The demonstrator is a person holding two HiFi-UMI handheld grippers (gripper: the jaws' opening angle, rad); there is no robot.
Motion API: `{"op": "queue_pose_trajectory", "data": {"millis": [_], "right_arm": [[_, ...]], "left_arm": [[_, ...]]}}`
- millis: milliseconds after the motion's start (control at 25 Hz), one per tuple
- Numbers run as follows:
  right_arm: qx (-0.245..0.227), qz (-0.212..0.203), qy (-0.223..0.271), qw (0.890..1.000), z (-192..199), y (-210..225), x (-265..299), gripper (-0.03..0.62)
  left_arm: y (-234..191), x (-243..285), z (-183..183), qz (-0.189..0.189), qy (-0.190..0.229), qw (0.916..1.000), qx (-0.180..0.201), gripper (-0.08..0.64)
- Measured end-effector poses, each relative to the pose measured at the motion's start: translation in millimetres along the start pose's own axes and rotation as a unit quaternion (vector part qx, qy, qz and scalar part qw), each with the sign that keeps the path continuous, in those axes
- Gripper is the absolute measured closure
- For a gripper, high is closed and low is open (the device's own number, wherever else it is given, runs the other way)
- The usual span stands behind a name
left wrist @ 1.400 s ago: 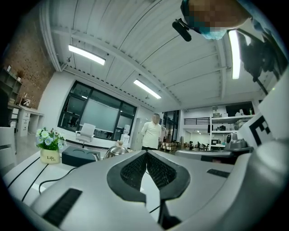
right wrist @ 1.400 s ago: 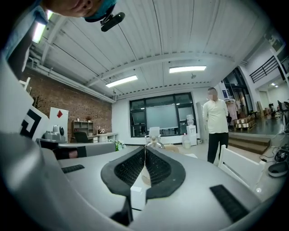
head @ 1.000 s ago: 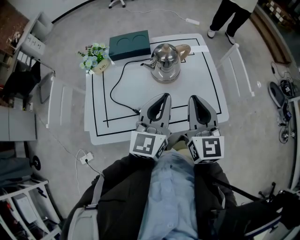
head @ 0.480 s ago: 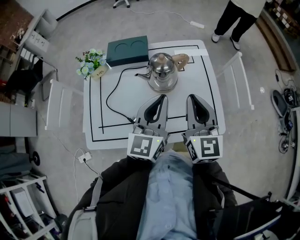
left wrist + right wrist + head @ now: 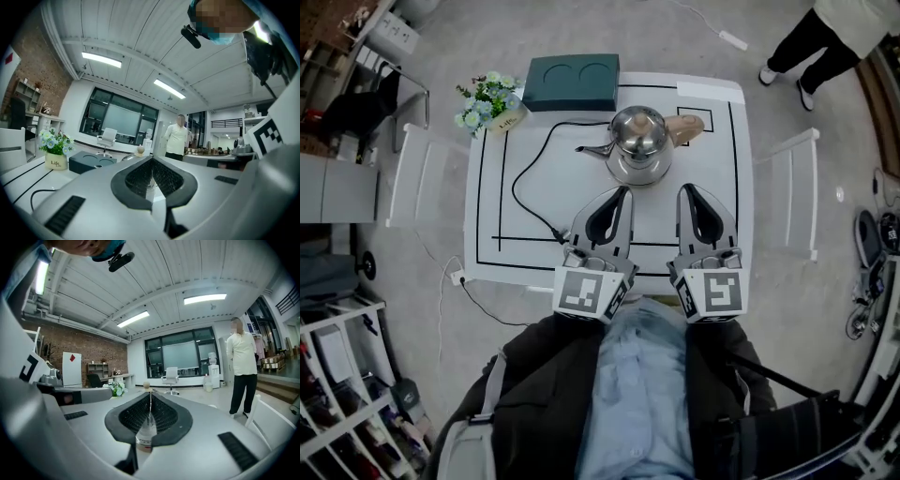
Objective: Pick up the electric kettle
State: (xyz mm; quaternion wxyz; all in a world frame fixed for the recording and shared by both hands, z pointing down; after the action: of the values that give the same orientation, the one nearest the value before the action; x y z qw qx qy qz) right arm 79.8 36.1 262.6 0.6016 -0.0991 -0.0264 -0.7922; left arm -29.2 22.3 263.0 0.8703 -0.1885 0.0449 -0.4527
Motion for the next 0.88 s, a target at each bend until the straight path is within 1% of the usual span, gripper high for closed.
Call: {"op": "queue_pose_trajectory", "data": {"millis": [160,440,640,880], "right_arm": [[-0.006,-0.023,-0.007,1.0,11,8,16,0.574],[0.001,-0.044,-0.03,0.999,42,23,39,0.574],[0.005,-0.061,-0.034,0.998,54,32,51,0.574],[0.009,-0.075,-0.052,0.996,71,41,64,0.572]], "left_arm": [[-13,7,10,-0.033,-0.002,0.9994,-0.012,0.549],[-35,14,33,-0.093,-0.008,0.9952,-0.027,0.549],[-45,17,42,-0.12,0.005,0.9919,-0.04,0.549],[-57,20,56,-0.159,0.008,0.9864,-0.039,0.549]]}}
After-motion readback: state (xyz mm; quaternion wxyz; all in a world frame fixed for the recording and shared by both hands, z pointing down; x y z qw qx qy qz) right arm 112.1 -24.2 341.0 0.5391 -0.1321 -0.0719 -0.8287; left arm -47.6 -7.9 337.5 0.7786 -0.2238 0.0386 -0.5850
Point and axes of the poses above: the fingertips, and each gripper's own axes: x forward along the fingers, y to its right, z out of its underside, the point moved 2 cm from there along -x, backward along the fingers, and after that the axes turned 10 degrees about -x, right-handed, at the moved point
